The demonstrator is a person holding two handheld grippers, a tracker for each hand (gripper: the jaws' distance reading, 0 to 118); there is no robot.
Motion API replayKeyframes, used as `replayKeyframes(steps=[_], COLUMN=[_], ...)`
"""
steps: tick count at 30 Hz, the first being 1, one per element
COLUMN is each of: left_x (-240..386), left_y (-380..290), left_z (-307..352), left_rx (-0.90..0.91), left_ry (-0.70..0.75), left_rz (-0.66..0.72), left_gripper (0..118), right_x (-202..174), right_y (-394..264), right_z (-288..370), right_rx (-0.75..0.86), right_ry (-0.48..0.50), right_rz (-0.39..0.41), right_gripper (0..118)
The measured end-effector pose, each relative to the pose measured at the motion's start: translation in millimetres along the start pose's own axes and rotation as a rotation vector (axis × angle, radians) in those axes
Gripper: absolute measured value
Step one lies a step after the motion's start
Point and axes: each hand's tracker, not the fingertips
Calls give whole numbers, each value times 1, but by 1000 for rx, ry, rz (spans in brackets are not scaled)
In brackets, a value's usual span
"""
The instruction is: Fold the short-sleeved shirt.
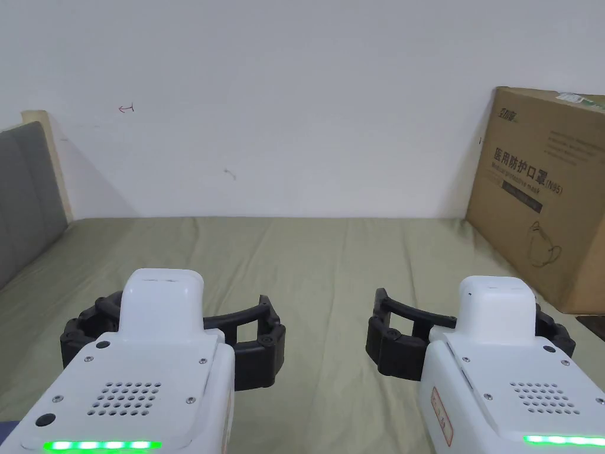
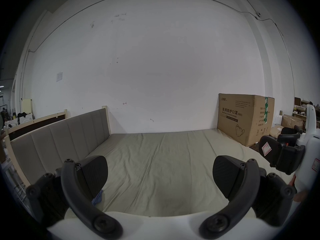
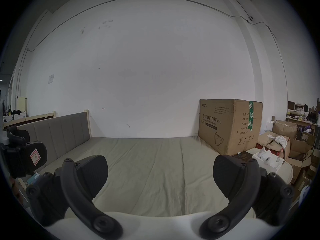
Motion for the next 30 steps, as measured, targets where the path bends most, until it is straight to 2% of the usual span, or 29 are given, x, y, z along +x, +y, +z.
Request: replayKeyframes(steps=[15, 19, 21, 22, 23, 25, 26, 28, 30], left_x=[0, 0, 0, 0, 0, -1, -1, -1, -1], left_y=[-1, 0, 0, 0, 0, 0, 0, 0, 0], left_z=[0, -1, -1, -1, -1, -1, -1, 0, -1], left_rx=[-3, -3, -4, -5, -5, -5, -4, -3, -3], left_ry=[1, 3, 5, 4, 3, 2, 1, 0, 2], left_rz=[-6, -5, -4, -3, -3, -3, -4, -6, -8], left_gripper=[118, 118, 118, 118, 118, 118, 118, 118, 118], right_x=[0, 2, 0, -3, -6, -12, -12, -9, -8], right_y=[0, 5, 8, 8, 9, 10, 8, 8, 10], right_z=[2, -2, -2, -2, 0, 3, 6, 10, 10], right_rx=[0, -58, -86, -86, -111, -101, -85, -58, -86], right_ry=[9, 79, 64, 22, -28, -47, -28, 78, 103], right_rz=[-5, -66, -91, -98, -66, -12, -5, -6, -23], right_gripper=[118, 118, 118, 118, 118, 118, 118, 118, 118])
